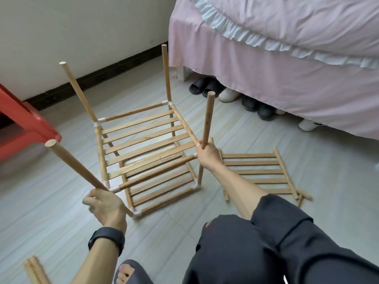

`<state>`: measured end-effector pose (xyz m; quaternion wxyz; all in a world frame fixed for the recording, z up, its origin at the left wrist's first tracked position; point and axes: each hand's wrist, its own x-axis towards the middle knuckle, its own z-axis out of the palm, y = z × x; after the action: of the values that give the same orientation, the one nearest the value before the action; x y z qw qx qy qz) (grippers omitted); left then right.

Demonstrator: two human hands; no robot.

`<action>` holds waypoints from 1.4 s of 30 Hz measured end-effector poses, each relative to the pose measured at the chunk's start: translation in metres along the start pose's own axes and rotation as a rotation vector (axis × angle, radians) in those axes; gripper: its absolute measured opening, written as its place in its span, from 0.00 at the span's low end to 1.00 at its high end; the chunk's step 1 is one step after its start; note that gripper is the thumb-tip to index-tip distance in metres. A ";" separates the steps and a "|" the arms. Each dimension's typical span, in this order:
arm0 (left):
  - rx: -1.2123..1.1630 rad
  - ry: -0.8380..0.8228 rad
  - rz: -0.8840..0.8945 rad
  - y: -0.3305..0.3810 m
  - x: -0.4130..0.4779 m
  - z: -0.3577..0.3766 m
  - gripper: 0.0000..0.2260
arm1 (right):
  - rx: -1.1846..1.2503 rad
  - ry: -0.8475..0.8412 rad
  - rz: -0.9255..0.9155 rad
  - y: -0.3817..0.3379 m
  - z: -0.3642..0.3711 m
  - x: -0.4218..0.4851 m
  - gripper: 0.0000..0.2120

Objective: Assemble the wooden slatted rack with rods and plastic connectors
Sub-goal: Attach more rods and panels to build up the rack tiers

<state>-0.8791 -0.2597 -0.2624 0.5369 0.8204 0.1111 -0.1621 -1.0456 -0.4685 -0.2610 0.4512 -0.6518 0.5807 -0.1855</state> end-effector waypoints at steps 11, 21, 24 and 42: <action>0.582 -0.681 -0.002 0.019 -0.029 -0.020 0.29 | -0.136 -0.153 0.341 0.001 0.021 -0.042 0.31; 1.302 -0.914 0.368 0.114 0.013 -0.126 0.19 | -0.786 -0.931 -0.351 -0.135 0.032 -0.128 0.13; 1.308 -0.784 0.379 0.098 0.047 -0.172 0.20 | -1.000 -0.932 -0.570 -0.163 0.072 -0.147 0.15; 0.986 -0.338 -0.276 -0.231 0.200 -0.209 0.14 | -1.027 -1.060 -0.380 0.047 0.334 -0.105 0.26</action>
<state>-0.7463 0.0259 -0.4571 0.0723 0.9154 0.0408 -0.3939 -0.8441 -0.2430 -0.4441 0.2699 -0.8705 0.1775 0.3713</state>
